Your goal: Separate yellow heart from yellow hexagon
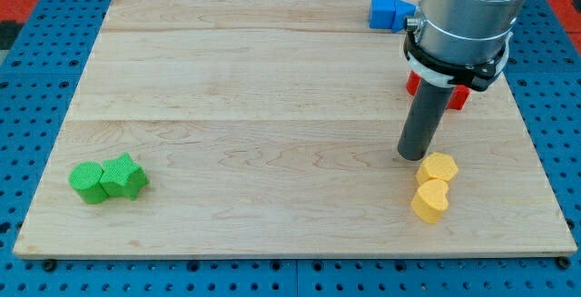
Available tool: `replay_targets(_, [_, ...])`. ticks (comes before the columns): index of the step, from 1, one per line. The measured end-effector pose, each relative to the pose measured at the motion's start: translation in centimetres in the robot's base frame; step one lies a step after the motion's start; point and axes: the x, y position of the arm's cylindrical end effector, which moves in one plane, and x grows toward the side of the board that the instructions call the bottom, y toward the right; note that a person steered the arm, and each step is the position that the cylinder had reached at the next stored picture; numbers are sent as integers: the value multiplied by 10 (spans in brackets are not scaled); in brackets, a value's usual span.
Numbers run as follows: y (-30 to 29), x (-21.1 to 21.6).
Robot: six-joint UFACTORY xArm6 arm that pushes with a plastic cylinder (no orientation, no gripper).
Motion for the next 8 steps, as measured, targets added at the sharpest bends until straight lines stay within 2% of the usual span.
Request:
replay_targets(1, [19,0])
replay_targets(2, [89,-21])
replay_targets(3, [156,5])
replay_targets(4, [175,63])
replay_targets(5, [105,76])
replay_targets(8, [-90,76])
